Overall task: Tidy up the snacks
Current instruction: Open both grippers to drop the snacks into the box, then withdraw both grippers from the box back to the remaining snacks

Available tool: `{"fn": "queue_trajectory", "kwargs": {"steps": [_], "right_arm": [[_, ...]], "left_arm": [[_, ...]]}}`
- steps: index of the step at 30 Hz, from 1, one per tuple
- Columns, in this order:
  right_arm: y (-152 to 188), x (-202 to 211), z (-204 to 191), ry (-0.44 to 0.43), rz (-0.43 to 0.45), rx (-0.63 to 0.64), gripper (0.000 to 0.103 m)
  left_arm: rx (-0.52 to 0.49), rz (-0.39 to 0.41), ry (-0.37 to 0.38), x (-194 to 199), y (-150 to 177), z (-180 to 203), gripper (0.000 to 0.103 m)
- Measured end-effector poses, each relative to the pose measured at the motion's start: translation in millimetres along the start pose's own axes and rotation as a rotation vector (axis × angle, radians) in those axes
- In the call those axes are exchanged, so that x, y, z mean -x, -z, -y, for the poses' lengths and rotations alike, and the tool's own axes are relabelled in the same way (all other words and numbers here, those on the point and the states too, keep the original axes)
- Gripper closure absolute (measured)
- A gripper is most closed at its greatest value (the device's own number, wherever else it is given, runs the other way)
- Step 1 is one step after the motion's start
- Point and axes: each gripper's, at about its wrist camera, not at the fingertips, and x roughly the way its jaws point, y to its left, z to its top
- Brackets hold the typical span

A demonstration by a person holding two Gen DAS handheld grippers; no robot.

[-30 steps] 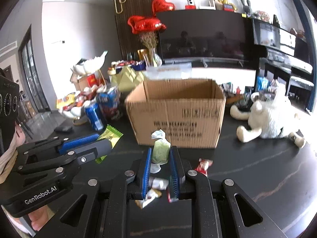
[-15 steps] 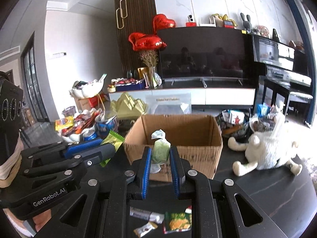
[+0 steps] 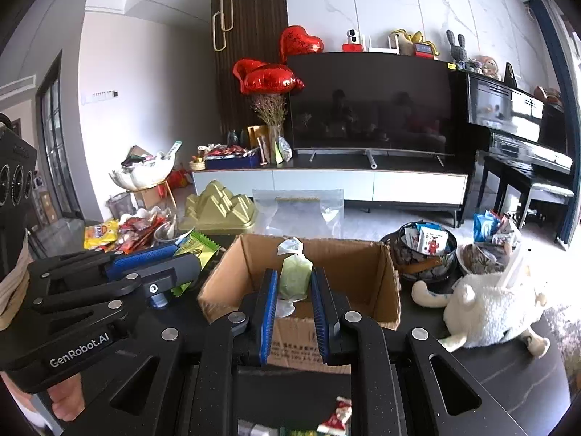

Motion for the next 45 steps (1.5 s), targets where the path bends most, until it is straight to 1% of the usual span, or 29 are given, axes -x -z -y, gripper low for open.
{"fn": "queue_trajectory", "kwargs": {"steps": [7,12,13,14,15,16,17,18,21,23,26,32,33,37,41,45], "right_arm": [[-9,-30,11,0.007,-0.027,-0.008,0.083],[-13,-50,19,0.026,-0.047,-0.012,0.083],[-13,-54,20,0.029,-0.052,-0.014,0.083],[-13,-58,21,0.032,-0.061,-0.011,0.083],[-14,-60,22,0.041,-0.066,-0.01,0.081],[-13,-63,24,0.056,-0.076,-0.013,0.078],[-12,-64,27,0.065,-0.079,-0.022,0.067],[-10,-63,28,0.072,-0.079,-0.028,0.062],[-6,-57,29,0.084,-0.076,-0.03,0.062],[-3,-50,30,0.08,-0.07,-0.04,0.062],[2,-35,28,0.08,-0.057,-0.044,0.055],[10,-6,21,0.073,-0.03,-0.044,0.052],[12,0,19,0.075,-0.025,-0.045,0.051],[18,19,15,0.071,-0.009,-0.043,0.05],[26,34,11,0.073,0.005,-0.042,0.042],[35,47,9,0.077,0.011,-0.035,0.042]], "left_arm": [[0.019,-0.056,-0.007,-38,-9,-11,0.082],[0.028,-0.085,-0.028,-61,-17,-17,0.081],[0.028,-0.092,-0.041,-64,-18,-18,0.08],[0.019,-0.087,-0.074,-68,-20,-19,0.076],[0.011,-0.083,-0.104,-69,-21,-20,0.063],[0.01,-0.077,-0.119,-69,-20,-20,0.056],[0.013,-0.071,-0.129,-66,-19,-21,0.056],[0.014,-0.072,-0.129,-65,-18,-22,0.056],[0.009,-0.075,-0.148,-56,-12,-18,0.056],[0.009,-0.075,-0.14,-49,-10,-16,0.056],[0.012,-0.069,-0.122,-36,-6,-10,0.055],[0.01,-0.055,-0.096,-10,3,2,0.055],[0.007,-0.052,-0.095,-6,5,4,0.055],[-0.005,-0.045,-0.095,10,13,12,0.054],[-0.001,-0.045,-0.085,23,22,18,0.053],[0.005,-0.042,-0.091,34,35,23,0.053]]}}
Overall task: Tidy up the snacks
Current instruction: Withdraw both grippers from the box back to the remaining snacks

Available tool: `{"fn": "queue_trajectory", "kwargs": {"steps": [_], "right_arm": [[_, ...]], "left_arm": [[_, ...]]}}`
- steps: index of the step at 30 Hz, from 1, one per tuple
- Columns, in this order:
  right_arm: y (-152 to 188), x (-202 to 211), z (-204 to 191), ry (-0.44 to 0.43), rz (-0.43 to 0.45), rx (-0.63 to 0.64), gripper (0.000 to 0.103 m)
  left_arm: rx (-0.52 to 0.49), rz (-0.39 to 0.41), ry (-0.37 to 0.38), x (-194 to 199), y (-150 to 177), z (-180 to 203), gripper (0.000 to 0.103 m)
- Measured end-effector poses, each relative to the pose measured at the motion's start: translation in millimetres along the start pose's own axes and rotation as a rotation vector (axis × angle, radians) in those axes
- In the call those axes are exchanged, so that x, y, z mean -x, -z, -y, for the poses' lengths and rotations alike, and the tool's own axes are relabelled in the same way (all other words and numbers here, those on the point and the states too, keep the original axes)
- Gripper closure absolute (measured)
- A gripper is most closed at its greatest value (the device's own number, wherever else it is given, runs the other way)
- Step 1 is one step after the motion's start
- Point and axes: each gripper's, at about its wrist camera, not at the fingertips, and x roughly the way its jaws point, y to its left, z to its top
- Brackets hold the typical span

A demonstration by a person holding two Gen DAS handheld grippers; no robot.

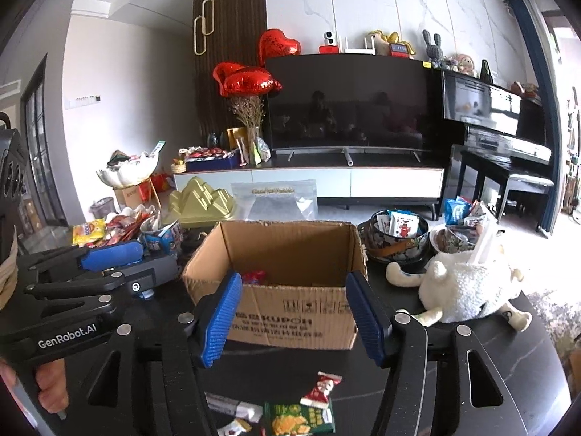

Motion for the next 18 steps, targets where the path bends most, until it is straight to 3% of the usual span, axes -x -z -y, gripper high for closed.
{"fn": "queue_trajectory", "kwargs": {"steps": [18], "right_arm": [[65,1,7,-0.051,-0.121,-0.032,0.042]], "left_arm": [[0.001,-0.111,0.027,0,71,12,0.053]]}}
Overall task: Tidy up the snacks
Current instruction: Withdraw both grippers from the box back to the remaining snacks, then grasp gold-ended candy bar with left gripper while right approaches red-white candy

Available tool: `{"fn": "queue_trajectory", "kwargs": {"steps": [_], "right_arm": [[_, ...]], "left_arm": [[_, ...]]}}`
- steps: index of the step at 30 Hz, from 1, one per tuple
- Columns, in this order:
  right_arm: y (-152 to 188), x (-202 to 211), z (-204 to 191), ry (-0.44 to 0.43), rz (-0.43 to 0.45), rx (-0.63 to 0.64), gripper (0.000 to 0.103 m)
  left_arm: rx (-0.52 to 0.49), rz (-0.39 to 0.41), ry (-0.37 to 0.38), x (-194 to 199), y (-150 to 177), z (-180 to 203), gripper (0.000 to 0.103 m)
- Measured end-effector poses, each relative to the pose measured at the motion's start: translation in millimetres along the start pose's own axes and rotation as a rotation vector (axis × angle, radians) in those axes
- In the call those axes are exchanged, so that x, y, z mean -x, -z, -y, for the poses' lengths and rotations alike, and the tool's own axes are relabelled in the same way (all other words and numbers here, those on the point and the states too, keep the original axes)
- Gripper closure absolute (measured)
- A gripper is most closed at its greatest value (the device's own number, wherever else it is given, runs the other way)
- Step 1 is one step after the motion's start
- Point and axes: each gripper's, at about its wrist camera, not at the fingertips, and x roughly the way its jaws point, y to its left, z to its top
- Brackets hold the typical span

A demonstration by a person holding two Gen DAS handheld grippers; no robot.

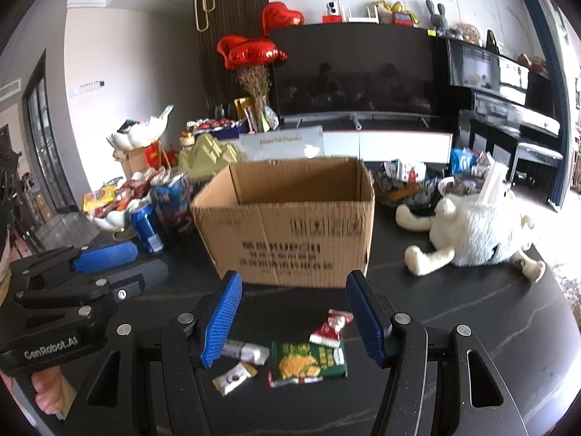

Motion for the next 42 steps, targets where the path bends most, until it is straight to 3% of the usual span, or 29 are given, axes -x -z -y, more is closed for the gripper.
{"fn": "queue_trajectory", "kwargs": {"steps": [19,31,42], "right_arm": [[82,-45,7,-0.033,-0.231,-0.064,0.042],[98,-64,11,-0.042,-0.298,-0.091,0.042],[104,-75,19,-0.042,-0.33,-0.125,0.042]], "left_arm": [[0.038,-0.203,0.07,-59,74,-1,0.053],[0.056,-0.284,0.104,-92,94,-3,0.059],[0.039,-0.307,0.089,-111,100,2,0.067]]}}
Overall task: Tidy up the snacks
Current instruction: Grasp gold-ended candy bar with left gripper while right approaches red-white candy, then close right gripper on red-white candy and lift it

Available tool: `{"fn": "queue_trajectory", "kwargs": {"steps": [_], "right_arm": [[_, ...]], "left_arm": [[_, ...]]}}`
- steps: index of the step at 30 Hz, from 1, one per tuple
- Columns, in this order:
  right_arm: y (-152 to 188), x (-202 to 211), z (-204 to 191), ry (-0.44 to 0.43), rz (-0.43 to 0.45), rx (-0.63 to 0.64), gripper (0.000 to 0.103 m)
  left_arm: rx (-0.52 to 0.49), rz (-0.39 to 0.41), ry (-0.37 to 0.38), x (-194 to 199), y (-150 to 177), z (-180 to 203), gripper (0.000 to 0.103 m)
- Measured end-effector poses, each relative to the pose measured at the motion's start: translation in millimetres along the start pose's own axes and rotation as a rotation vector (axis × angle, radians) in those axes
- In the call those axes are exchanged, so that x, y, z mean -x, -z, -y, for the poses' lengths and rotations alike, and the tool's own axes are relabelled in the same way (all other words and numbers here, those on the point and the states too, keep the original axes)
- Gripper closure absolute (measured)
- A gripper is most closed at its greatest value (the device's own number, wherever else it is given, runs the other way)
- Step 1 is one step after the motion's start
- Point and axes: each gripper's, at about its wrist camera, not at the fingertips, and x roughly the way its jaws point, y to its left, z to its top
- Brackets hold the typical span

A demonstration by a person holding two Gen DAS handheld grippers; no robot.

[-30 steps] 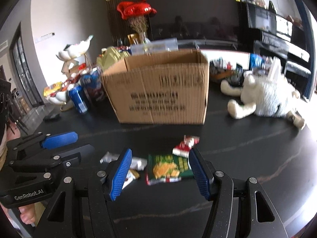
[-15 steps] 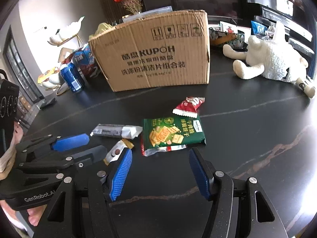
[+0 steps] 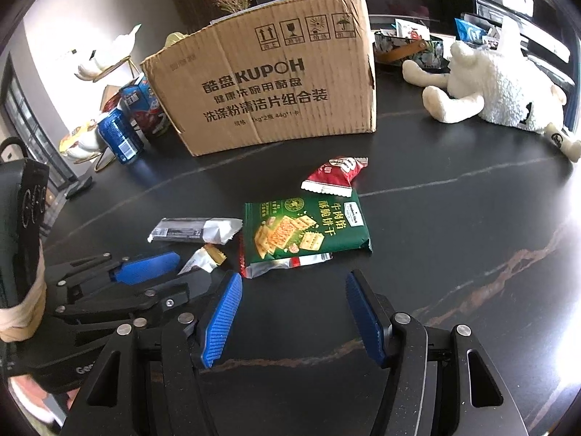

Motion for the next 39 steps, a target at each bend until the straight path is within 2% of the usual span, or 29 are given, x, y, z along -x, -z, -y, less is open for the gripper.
{"fn": "queue_trajectory", "kwargs": {"steps": [2,4,7,17,25,33,39], "right_arm": [[0,-1,1,-0.005,-0.002,-0.004,0.042],[0,-1,1,-0.005,-0.004,-0.006,0.042],[-1,-2,2,-0.005,-0.004,-0.01,0.042],[-8,4,0,-0.007,0.019,-0.014,0.042],[-34,11,3,0.027,0.07,-0.02,0.042],[-62,-7,14,0.054,0.06,-0.042,0.043],[-77,-27,16,0.065,0.035,-0.048,0.053]], "left_arm": [[0.0,-0.003,0.004,-2,-1,1,0.07],[-0.012,-0.001,-0.008,-3,-1,3,0.081],[-0.018,0.003,-0.005,-2,-1,4,0.084],[-0.012,0.053,0.026,17,-15,8,0.084],[-0.044,0.095,-0.001,18,-47,13,0.084],[-0.047,0.109,-0.022,8,-72,10,0.084],[-0.045,0.112,-0.024,0,-83,8,0.084]]}}
